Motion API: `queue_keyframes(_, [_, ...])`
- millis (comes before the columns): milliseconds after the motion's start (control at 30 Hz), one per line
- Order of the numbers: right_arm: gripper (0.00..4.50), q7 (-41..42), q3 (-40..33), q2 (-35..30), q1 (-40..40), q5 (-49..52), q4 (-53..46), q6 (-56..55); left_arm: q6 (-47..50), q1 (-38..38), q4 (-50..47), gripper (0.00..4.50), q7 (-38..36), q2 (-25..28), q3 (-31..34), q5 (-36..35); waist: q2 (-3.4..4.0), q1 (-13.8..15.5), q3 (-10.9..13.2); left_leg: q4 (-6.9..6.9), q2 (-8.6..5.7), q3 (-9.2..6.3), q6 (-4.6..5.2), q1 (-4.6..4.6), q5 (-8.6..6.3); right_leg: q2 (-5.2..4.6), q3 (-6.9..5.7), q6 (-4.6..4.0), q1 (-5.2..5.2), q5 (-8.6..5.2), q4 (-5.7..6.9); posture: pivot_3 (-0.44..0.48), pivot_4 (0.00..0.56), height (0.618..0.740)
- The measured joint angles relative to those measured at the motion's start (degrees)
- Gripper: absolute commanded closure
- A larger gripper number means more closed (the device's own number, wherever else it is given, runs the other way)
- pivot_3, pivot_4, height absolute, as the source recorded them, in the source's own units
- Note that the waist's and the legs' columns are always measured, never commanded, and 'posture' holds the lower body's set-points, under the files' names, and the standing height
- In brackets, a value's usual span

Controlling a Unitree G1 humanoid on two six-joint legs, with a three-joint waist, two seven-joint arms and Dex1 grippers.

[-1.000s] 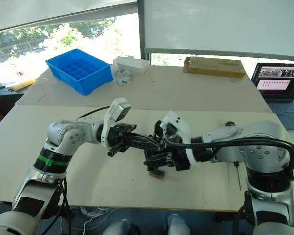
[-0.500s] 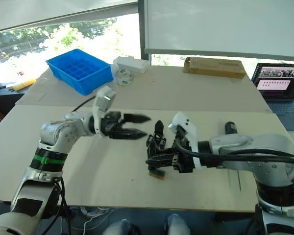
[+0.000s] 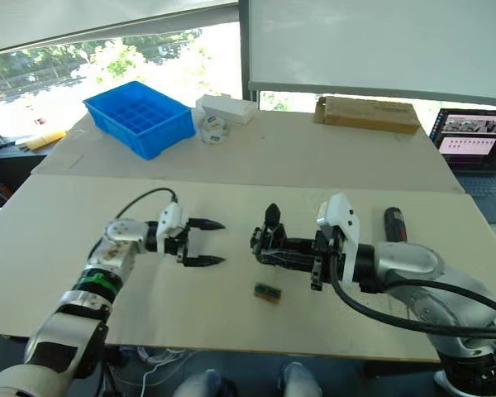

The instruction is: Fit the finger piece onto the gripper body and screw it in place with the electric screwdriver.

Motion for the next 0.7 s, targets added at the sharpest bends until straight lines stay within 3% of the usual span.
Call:
queue_keyframes(267, [4.12,2.89,1.84,2.22,1.61,-4.86,1.31,-7.15,-3.61,-4.68,8.02,0.00,5.28,-7.69,-0.70,4.32,-0.03,0.07,0.02,0.02,0.01,-0.04,0.04,-0.01,-0.01,-0.02,-0.01,-0.02,0.00,0.01,0.01,0.000,0.150,0.740])
queue_keyframes(700, [4.12,1.40,1.98,2.25,3.53,-5.56,-0.38,-7.16,-6.25,-9.57,14.29,0.00,6.80,-13.36,-0.92,8.72,-0.04,0.09,0.02,0.05,0.03,-0.09,0.14,-0.04,-0.07,-0.06,-0.03,-0.05,0.00,0.03,-0.01,0.000,0.150,0.740])
